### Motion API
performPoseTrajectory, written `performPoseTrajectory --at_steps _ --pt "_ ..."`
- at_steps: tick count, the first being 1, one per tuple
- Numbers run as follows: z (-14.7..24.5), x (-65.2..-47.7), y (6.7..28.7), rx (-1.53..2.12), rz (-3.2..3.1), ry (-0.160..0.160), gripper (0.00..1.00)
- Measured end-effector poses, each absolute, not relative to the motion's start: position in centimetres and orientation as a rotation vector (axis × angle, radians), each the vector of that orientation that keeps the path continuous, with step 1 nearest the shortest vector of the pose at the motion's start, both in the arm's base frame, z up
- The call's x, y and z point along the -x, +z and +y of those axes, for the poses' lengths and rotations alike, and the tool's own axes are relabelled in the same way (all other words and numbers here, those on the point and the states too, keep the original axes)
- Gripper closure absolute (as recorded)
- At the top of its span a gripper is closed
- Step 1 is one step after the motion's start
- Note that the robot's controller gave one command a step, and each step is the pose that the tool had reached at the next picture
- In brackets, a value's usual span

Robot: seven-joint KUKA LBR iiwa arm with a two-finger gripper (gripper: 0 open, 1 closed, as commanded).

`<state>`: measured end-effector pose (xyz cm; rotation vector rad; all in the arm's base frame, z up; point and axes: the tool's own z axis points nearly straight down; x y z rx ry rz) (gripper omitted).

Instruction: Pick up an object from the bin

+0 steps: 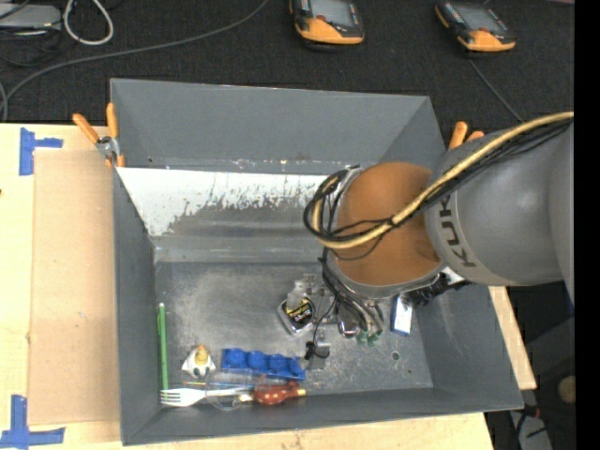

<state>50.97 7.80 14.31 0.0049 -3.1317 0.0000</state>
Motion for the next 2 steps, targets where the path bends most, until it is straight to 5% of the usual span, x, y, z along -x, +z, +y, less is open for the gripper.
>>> performPoseTrajectory --at_steps 1,2 --pt "7.8 -51.2 14.7 0.000 -3.139 -0.001 0.00" --pt "14.2 -48.1 6.6 0.106 -3.136 -0.002 0.00"
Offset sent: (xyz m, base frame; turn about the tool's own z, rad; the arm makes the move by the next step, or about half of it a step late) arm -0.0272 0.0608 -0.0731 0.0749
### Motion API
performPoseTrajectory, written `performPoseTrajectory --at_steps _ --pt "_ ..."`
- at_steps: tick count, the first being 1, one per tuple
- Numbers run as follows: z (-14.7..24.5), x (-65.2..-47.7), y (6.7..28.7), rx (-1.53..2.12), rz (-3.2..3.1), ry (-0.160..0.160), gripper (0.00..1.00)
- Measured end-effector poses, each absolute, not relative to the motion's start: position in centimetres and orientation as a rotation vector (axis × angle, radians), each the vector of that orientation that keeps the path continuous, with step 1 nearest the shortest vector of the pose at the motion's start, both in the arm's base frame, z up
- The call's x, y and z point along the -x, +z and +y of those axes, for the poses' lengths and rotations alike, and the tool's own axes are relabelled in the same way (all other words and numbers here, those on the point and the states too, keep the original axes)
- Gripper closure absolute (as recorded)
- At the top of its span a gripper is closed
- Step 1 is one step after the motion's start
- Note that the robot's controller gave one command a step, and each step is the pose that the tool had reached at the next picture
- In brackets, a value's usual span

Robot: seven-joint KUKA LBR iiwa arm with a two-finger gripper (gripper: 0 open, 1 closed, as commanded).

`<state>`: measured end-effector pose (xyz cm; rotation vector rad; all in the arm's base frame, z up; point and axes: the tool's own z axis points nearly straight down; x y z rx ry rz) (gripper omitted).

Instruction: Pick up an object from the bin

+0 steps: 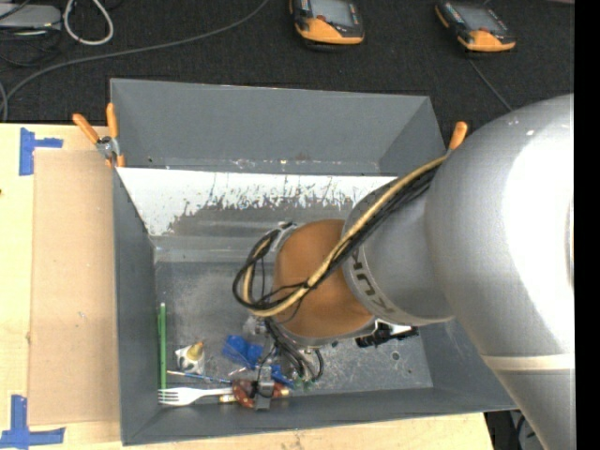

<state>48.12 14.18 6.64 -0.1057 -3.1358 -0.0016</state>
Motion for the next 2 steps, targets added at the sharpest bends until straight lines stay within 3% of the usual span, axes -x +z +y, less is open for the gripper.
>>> performPoseTrajectory --at_steps 1,2 --pt "15.5 -47.4 12.1 -0.191 -3.144 0.002 0.00" --pt "13.9 -47.7 10.6 0.298 -3.126 0.002 0.00"
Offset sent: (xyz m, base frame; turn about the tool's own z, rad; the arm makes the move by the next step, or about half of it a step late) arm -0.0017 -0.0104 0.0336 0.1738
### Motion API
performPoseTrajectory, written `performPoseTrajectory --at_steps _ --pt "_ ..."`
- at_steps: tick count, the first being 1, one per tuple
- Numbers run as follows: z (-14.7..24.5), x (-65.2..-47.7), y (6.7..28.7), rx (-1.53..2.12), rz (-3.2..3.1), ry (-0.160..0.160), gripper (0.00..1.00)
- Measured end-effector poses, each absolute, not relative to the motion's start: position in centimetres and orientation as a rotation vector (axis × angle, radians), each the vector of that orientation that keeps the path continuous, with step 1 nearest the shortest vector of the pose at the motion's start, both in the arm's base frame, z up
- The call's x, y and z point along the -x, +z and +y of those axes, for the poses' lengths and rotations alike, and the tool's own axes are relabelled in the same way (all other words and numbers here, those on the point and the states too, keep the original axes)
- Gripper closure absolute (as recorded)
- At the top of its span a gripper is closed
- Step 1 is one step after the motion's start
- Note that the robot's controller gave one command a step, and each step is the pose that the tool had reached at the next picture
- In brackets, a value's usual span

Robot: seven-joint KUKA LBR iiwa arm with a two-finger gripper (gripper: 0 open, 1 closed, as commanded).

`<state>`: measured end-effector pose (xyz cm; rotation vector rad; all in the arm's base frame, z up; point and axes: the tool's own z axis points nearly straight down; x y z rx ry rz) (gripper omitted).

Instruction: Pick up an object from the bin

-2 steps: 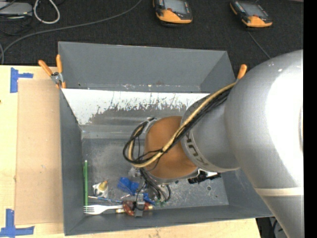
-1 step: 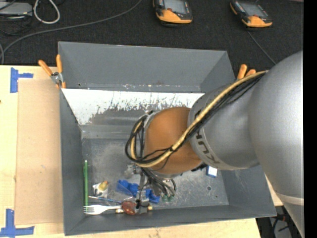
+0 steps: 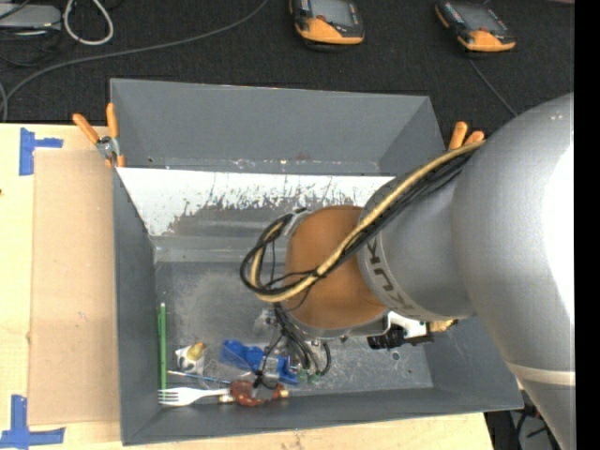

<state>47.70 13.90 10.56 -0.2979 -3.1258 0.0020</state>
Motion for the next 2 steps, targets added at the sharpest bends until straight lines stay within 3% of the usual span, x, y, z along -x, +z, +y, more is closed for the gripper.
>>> performPoseTrajectory --at_steps 1,2 --pt "13.06 -48.19 7.30 0.124 -3.145 -0.002 0.00" --pt "12.93 -47.22 6.95 0.422 -3.112 0.001 1.00"
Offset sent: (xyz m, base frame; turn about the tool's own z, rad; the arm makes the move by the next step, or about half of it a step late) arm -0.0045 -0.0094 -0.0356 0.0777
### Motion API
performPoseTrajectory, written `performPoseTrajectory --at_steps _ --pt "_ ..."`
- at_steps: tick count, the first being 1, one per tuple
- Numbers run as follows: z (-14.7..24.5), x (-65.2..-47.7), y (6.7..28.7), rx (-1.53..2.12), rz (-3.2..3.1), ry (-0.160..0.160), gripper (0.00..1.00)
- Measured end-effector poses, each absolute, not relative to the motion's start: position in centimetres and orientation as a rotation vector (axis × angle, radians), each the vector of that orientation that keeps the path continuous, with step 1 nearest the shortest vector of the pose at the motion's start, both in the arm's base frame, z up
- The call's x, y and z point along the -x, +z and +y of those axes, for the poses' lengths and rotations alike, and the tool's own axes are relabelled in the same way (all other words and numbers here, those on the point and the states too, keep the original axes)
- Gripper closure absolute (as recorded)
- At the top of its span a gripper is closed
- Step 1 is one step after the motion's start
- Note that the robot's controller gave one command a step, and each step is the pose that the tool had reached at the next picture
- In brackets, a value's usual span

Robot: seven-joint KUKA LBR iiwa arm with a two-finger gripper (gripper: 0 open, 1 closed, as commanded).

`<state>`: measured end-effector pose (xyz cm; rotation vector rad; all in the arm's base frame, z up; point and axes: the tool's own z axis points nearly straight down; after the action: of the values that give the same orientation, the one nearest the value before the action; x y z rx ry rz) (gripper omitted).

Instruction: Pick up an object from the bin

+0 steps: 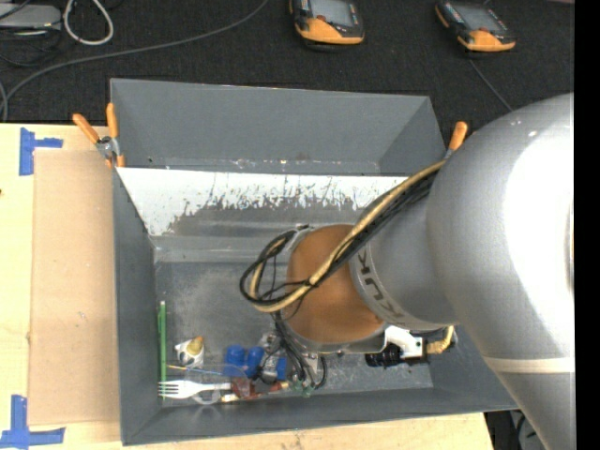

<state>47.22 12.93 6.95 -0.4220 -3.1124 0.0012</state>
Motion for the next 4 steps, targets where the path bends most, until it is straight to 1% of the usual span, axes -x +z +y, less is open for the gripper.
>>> performPoseTrajectory --at_steps 1,2,4 --pt "12.9 -47.2 7.0 0.423 -3.112 0.001 1.00" --pt "12.9 -47.1 8.3 0.423 -3.110 0.002 1.00" --pt "12.8 -47.1 10.0 0.425 -3.108 0.002 1.00"
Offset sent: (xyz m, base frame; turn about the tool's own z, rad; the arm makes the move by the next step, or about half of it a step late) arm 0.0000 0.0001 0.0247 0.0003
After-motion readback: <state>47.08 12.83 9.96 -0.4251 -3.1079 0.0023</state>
